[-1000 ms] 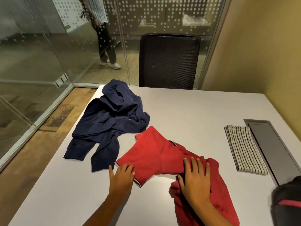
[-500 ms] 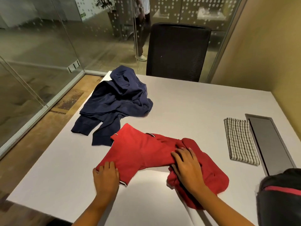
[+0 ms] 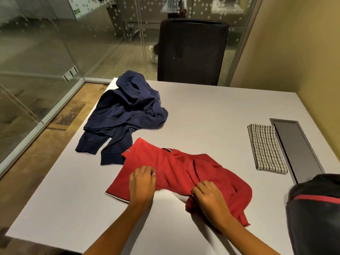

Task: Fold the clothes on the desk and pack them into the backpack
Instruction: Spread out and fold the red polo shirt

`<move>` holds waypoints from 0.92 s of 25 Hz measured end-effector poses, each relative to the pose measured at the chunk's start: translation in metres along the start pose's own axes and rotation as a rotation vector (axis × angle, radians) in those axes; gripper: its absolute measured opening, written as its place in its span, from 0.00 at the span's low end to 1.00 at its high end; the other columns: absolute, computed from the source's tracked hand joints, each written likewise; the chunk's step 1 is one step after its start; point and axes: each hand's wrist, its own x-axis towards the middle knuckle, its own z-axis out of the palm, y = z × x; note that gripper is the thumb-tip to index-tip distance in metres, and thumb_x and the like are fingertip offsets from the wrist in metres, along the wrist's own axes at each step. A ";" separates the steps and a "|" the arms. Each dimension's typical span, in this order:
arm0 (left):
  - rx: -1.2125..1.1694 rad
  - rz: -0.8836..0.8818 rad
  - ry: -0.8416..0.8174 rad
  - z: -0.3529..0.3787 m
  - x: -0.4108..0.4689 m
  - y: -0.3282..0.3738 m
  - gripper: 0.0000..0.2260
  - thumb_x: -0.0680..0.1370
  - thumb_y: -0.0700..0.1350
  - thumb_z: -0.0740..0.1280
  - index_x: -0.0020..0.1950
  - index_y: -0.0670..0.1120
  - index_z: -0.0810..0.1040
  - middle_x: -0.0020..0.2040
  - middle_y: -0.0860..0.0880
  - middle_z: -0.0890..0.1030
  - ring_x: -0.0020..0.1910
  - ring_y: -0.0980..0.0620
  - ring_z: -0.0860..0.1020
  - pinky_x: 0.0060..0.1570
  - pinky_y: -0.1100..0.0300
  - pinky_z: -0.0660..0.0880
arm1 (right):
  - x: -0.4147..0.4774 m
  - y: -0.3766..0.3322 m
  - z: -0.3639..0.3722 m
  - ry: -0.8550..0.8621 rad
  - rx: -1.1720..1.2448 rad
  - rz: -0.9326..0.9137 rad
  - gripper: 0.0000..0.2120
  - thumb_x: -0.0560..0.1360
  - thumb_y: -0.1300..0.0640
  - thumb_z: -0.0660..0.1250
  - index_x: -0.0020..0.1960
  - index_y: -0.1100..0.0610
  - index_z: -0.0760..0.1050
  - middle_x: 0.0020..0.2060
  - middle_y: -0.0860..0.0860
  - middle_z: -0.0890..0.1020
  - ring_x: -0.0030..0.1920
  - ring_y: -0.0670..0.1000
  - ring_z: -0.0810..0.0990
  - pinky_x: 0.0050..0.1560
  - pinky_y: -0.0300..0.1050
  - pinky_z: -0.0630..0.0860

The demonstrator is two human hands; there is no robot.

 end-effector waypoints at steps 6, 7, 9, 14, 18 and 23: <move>-0.079 0.002 -0.043 -0.005 0.028 -0.001 0.02 0.75 0.41 0.70 0.45 0.48 0.80 0.44 0.50 0.81 0.44 0.46 0.78 0.46 0.52 0.71 | 0.038 0.005 -0.011 -0.006 0.120 0.168 0.10 0.78 0.53 0.62 0.43 0.55 0.78 0.38 0.49 0.78 0.40 0.51 0.75 0.42 0.45 0.70; -0.080 -0.003 -0.057 -0.006 0.033 -0.001 0.03 0.75 0.41 0.70 0.46 0.47 0.80 0.46 0.50 0.81 0.46 0.46 0.78 0.47 0.52 0.71 | 0.053 0.007 -0.014 0.002 0.160 0.219 0.08 0.78 0.55 0.62 0.45 0.56 0.79 0.40 0.50 0.79 0.41 0.52 0.76 0.43 0.46 0.73; -0.071 -0.027 -0.096 -0.007 0.040 -0.005 0.06 0.75 0.41 0.70 0.51 0.46 0.80 0.50 0.48 0.81 0.49 0.45 0.78 0.51 0.51 0.71 | 0.083 0.012 -0.012 -0.035 0.204 0.284 0.06 0.77 0.61 0.65 0.52 0.59 0.79 0.45 0.53 0.80 0.46 0.55 0.78 0.45 0.50 0.77; -0.001 -0.189 -0.183 -0.008 0.048 -0.039 0.17 0.76 0.42 0.69 0.64 0.42 0.74 0.62 0.44 0.76 0.60 0.43 0.75 0.61 0.51 0.69 | 0.146 0.028 0.021 -0.346 0.226 0.365 0.17 0.79 0.64 0.61 0.67 0.61 0.71 0.61 0.57 0.75 0.62 0.57 0.73 0.57 0.50 0.73; -0.010 -0.288 -0.163 -0.011 0.051 -0.057 0.20 0.76 0.41 0.69 0.67 0.42 0.70 0.64 0.43 0.73 0.60 0.42 0.74 0.59 0.49 0.70 | 0.166 0.029 0.047 -0.574 0.213 0.410 0.17 0.79 0.57 0.63 0.66 0.61 0.70 0.60 0.59 0.76 0.60 0.59 0.75 0.55 0.50 0.72; 0.178 -0.380 -0.171 -0.010 0.062 -0.060 0.15 0.77 0.45 0.68 0.62 0.46 0.72 0.52 0.46 0.81 0.52 0.46 0.78 0.53 0.52 0.66 | 0.176 0.031 0.058 -0.631 0.141 0.333 0.09 0.76 0.60 0.62 0.54 0.61 0.77 0.53 0.59 0.80 0.52 0.60 0.78 0.48 0.49 0.74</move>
